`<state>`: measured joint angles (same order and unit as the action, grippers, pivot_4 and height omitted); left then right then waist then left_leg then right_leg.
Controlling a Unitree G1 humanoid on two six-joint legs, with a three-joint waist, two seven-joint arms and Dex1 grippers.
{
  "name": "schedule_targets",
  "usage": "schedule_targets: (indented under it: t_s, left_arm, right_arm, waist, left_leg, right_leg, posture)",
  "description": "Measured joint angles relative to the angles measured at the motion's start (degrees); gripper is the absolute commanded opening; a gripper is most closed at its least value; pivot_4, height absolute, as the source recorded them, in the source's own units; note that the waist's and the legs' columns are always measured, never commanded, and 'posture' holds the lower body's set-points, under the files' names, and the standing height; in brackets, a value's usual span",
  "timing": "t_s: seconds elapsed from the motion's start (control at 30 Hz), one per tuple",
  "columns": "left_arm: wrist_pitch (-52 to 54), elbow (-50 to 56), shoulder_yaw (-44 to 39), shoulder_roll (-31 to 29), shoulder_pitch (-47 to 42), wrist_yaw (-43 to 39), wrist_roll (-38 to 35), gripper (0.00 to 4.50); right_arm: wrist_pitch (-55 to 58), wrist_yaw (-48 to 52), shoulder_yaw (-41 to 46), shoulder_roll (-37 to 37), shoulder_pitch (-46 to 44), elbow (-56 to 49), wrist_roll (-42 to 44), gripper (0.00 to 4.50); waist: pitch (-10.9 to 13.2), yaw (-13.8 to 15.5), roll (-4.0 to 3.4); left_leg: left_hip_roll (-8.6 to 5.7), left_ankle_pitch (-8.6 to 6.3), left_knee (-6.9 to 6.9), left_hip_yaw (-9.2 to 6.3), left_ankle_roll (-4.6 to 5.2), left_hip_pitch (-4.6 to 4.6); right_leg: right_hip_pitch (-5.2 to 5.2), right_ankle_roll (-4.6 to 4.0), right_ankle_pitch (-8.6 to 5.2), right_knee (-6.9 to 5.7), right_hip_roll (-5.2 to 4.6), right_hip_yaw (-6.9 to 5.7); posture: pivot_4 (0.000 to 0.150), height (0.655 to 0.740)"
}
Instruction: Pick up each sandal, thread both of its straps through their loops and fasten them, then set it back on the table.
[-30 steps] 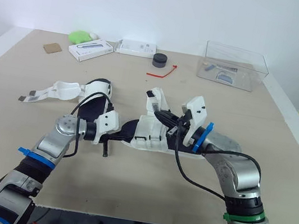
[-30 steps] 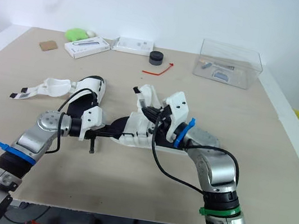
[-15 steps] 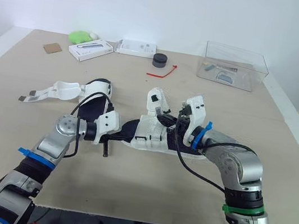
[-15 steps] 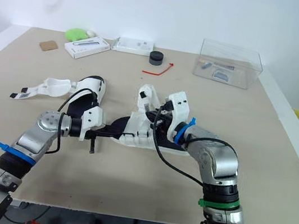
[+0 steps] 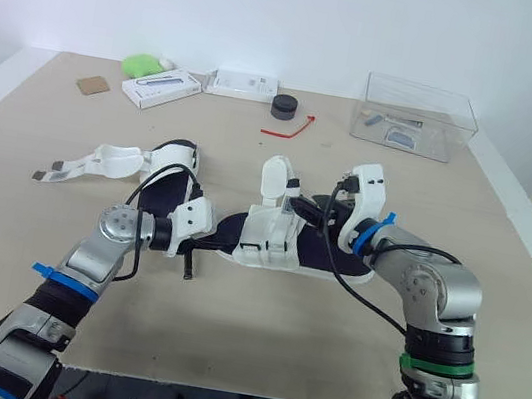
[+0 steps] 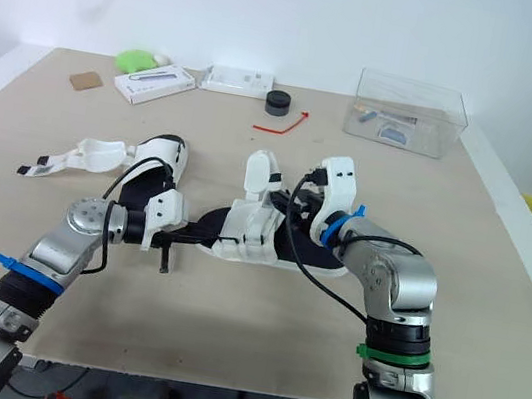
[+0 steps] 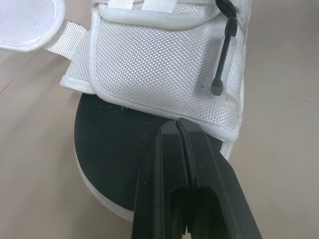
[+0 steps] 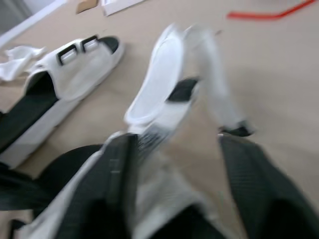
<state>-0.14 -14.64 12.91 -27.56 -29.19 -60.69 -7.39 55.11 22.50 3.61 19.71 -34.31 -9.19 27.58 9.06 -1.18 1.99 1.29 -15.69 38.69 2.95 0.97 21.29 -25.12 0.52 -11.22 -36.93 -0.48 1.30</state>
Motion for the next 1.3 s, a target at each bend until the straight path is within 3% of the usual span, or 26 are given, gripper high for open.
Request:
schedule_targets:
  t_s: [0.3, 0.4, 0.53, 0.57, 0.6, 1.23, 1.3]
  left_arm:
    - [-0.2, -0.57, -0.04, 0.18, -0.3, -0.09, 0.0, 0.0]
    - [-1.25, -0.92, 0.1, 0.19, -0.33, -0.09, 0.13, 0.0]
    - [-1.85, -1.23, 0.19, 0.19, -0.45, -0.11, 0.16, 0.0]
    - [-1.98, -1.26, 0.19, 0.19, -0.45, -0.11, 0.18, 0.0]
    - [-2.01, -1.26, 0.2, 0.19, -0.45, -0.11, 0.18, 0.0]
    - [-1.96, -0.54, 0.18, -0.01, -0.21, 0.15, 0.42, 0.0]
    - [-2.0, -0.52, 0.15, -0.04, -0.2, 0.14, 0.43, 0.0]
  right_arm:
    - [-15.69, 8.33, -5.31, 2.93, -1.95, -0.89, -4.57, 3.61]
    - [-17.74, 10.47, -6.71, 2.76, -3.48, -0.15, -4.88, 2.85]
    - [-16.33, 12.55, -7.87, 2.69, -4.64, 2.69, -4.66, 1.04]
    - [-14.98, 13.27, -8.08, 2.72, -4.94, 3.86, -4.37, 0.34]
    - [-14.55, 13.49, -8.11, 2.74, -4.95, 4.2, -4.31, 0.12]
    - [-5.79, 18.71, -12.25, 6.71, -11.06, 15.1, -8.1, 0.05]
    - [-2.28, 18.11, -10.08, 5.34, -13.43, 17.96, -6.76, 0.66]
  waist:
    - [0.01, -0.01, -0.01]
    - [0.01, 0.02, -0.01]
    - [0.01, 0.01, -0.01]
    - [0.01, 0.01, -0.01]
    - [0.01, 0.01, -0.01]
    - [0.01, -0.01, -0.01]
    - [0.01, -0.02, -0.01]
  left_leg:
    - [-0.01, 0.0, -0.02, 0.01, 0.0, 0.0]
    - [0.0, 0.0, -0.02, -0.04, 0.0, 0.02]
    - [0.0, 0.0, -0.02, 0.0, 0.0, 0.03]
    - [0.0, 0.0, -0.02, 0.0, 0.0, 0.04]
    - [0.0, 0.0, -0.02, -0.01, 0.0, 0.05]
    - [0.01, 0.0, -0.08, -0.02, 0.0, 0.11]
    - [0.01, 0.0, -0.08, -0.02, 0.0, 0.12]
  right_leg:
    - [-0.02, 0.02, 0.0, 0.02, 0.0, 0.0]
    - [-0.02, 0.0, -0.01, 0.02, 0.0, -0.05]
    - [-0.02, 0.0, 0.0, 0.03, -0.03, -0.02]
    - [-0.03, 0.0, 0.0, 0.03, -0.03, -0.02]
    - [-0.03, -0.01, -0.01, 0.04, -0.03, -0.03]
    - [-0.11, -0.04, -0.02, 0.05, -0.02, -0.05]
    - [-0.13, -0.05, -0.02, 0.05, -0.02, -0.04]
  posture:
    - [0.15, 0.74]
    - [0.15, 0.74]
    - [0.15, 0.74]
    - [0.15, 0.74]
    - [0.15, 0.74]
    - [0.15, 0.74]
    - [0.15, 0.74]
